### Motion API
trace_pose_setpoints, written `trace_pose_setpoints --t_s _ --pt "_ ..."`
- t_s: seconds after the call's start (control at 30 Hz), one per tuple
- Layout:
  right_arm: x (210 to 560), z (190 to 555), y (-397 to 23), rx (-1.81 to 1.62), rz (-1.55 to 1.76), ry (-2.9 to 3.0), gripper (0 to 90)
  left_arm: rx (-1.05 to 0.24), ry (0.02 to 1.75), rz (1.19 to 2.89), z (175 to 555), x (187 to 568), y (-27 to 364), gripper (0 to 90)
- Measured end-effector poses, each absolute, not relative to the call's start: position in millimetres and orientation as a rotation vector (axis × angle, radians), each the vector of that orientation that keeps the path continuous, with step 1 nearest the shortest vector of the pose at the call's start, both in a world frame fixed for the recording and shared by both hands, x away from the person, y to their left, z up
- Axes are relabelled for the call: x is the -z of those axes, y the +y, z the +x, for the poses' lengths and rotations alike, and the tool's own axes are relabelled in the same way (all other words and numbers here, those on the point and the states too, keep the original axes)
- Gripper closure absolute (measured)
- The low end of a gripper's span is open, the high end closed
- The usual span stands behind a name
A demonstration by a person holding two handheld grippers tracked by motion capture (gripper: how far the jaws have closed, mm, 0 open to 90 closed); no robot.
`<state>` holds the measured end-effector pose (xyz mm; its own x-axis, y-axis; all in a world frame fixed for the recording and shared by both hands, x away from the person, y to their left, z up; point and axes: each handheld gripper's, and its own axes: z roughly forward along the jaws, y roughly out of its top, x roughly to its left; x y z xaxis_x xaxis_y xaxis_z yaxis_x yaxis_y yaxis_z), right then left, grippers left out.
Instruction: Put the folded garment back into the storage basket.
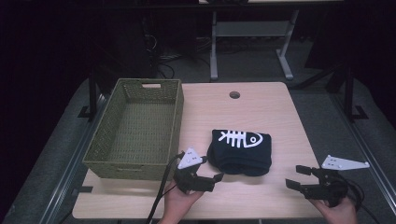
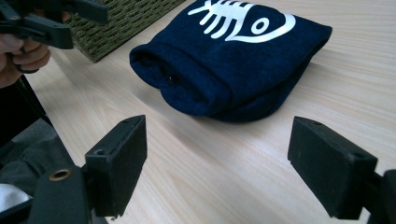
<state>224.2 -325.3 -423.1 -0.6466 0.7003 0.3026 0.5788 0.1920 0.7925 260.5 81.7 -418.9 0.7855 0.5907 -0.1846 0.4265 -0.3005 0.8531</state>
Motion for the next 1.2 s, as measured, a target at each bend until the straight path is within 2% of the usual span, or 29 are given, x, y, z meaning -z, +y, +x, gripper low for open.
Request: trace_pose_setpoints --t_s 1.2 --pt "423 303 -303 -1.374 1.343 2.402 20.7 -0.198 1.042 1.922 335 438 56 17.6"
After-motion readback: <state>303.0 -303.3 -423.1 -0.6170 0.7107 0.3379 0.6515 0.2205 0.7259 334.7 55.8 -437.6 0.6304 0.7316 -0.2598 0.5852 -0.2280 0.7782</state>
